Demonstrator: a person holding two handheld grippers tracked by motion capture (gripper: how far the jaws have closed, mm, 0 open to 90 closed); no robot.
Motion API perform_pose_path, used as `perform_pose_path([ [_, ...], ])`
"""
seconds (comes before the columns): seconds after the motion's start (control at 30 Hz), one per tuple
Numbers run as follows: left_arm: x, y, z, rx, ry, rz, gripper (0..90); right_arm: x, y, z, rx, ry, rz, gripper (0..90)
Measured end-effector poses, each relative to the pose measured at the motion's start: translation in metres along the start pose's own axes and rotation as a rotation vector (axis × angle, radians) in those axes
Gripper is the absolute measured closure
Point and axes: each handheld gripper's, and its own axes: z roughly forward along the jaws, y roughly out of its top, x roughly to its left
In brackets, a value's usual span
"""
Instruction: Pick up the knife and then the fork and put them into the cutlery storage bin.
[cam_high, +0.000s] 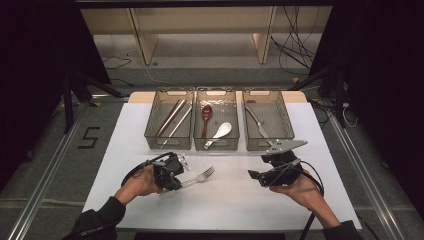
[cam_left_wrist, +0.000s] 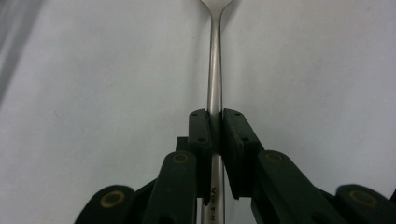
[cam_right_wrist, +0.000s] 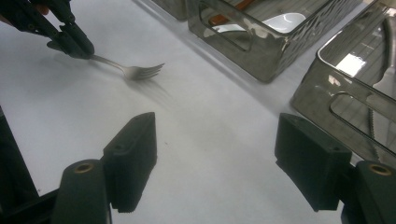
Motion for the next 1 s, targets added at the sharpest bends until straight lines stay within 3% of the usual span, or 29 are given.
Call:
perform_pose_path([
  [0.2, -0.013, 0.007, -0.008, -0.015, -0.013, 0.032, 81.6, 0.007, 0.004, 0.003, -0.018, 0.029, -0.025, 30.4],
  [0.47, -0.034, 0.017, -0.014, -0.021, -0.034, 0.107, 81.5, 0.034, 0.014, 0.016, -0.028, 0.109, -0.135, 30.4],
  [0.67, -0.048, 0.023, -0.018, -0.035, -0.057, 0.140, 81.5, 0.055, 0.021, 0.037, 0.011, 0.180, -0.210, 30.5],
  [1.0, -0.061, 0.027, -0.023, -0.043, -0.055, 0.183, 81.5, 0.072, 0.025, 0.061, 0.070, 0.262, -0.300, 34.4],
])
